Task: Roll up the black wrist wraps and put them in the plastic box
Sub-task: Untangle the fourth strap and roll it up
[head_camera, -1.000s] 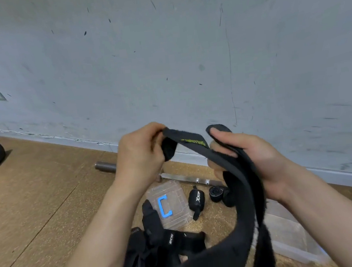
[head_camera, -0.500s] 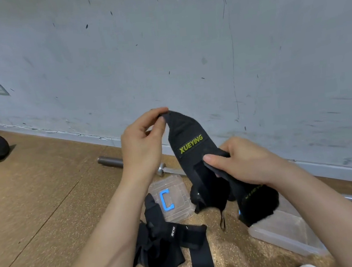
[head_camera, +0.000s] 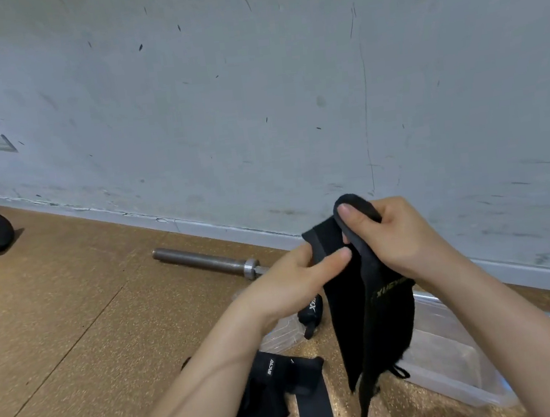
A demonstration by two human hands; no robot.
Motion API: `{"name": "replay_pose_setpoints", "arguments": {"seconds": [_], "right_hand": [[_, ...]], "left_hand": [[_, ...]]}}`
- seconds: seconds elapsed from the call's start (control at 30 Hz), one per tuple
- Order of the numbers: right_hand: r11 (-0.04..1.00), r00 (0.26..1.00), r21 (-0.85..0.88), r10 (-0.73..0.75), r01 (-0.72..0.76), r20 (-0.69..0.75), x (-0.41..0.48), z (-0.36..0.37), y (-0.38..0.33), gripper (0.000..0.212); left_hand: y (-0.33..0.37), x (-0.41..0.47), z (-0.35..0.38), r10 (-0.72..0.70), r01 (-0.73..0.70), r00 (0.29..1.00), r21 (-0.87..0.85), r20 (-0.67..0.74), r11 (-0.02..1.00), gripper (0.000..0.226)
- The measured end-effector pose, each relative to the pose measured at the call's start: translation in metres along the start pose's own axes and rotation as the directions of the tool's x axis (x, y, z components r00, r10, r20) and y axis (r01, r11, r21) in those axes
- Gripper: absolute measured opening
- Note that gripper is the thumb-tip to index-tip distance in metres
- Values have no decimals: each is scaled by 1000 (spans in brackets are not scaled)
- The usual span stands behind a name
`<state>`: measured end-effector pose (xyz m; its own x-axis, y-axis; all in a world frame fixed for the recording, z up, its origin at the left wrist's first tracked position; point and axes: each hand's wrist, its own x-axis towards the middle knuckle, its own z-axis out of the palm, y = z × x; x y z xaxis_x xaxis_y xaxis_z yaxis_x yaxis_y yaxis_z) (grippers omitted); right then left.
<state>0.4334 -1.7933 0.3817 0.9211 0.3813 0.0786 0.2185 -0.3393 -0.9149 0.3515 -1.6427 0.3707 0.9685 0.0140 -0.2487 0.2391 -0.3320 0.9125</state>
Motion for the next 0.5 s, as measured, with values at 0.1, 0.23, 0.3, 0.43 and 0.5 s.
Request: {"name": "replay_pose_setpoints", "arguments": {"seconds": [0.1, 0.23, 0.3, 0.43, 0.5], "right_hand": [[987, 996, 133, 87, -90, 27, -2, -5, -8, 48], [983, 971, 85, 145, -164, 190, -7, -10, -17, 47], [980, 938, 33, 177, -195, 297, -9, -16, -18, 37], [979, 834, -116, 204, -168, 513, -19, -28, -16, 16], [980, 819, -181, 168, -79, 548, -20, -26, -16, 19]], "left_hand": [[-1, 6, 9, 58, -109, 983, -304, -172, 946, 22], [5, 8, 6, 0, -151, 942, -423, -335, 893, 24], [5, 12, -2, -66, -157, 906, -477, -418, 865, 24], [4, 14, -18, -143, -143, 906, -608, -398, 781, 24], [5, 14, -24, -121, -163, 938, -721, -326, 674, 23]]}}
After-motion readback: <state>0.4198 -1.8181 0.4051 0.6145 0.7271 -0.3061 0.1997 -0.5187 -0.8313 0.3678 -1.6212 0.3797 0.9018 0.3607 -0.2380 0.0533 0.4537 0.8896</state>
